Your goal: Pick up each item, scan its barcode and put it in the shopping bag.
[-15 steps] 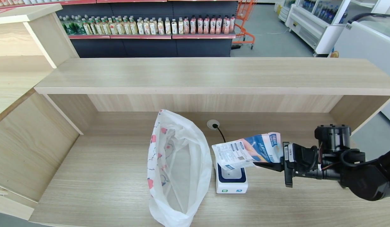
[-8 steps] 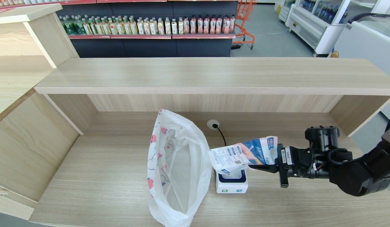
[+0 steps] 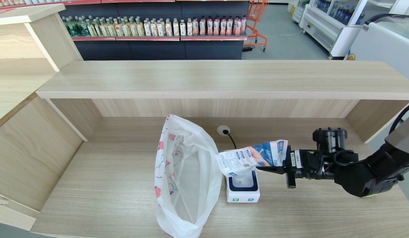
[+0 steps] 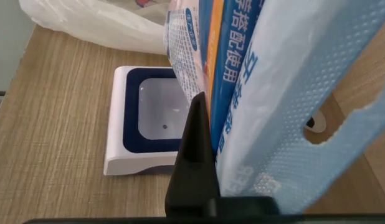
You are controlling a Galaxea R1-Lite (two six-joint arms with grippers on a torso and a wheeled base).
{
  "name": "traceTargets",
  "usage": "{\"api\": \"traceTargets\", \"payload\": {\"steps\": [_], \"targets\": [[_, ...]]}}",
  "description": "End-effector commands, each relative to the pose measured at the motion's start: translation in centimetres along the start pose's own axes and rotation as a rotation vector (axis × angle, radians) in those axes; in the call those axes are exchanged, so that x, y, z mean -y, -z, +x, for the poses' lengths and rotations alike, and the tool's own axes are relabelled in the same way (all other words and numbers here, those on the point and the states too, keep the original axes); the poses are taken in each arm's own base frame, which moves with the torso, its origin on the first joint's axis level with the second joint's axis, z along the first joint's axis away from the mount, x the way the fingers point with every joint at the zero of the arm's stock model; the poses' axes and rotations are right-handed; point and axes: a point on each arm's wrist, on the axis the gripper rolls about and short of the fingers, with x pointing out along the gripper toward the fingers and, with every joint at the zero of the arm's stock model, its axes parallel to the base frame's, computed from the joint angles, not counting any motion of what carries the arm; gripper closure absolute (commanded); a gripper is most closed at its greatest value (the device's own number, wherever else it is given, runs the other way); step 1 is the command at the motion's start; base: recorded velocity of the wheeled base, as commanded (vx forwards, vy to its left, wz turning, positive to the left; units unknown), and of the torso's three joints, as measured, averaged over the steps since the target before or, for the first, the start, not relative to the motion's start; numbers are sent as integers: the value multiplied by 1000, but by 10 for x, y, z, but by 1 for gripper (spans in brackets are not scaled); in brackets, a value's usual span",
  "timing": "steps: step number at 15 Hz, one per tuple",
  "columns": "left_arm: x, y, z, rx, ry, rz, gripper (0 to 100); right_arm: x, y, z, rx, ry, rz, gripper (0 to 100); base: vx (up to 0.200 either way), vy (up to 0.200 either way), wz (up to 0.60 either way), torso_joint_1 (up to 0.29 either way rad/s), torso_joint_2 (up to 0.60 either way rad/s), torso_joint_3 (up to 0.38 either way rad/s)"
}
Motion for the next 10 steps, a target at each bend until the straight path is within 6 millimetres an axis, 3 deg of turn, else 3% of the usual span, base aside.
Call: {"api": "traceTargets", "payload": {"steps": [1, 10], "targets": [[0, 0, 0, 0, 0, 0, 0, 0, 1, 1, 1, -1, 0, 100, 0, 0, 0, 0, 0, 0], [0, 0, 0, 0, 0, 1, 0, 5, 0, 0, 15, 9, -31, 100, 0, 0, 0, 0, 0, 0]]}}
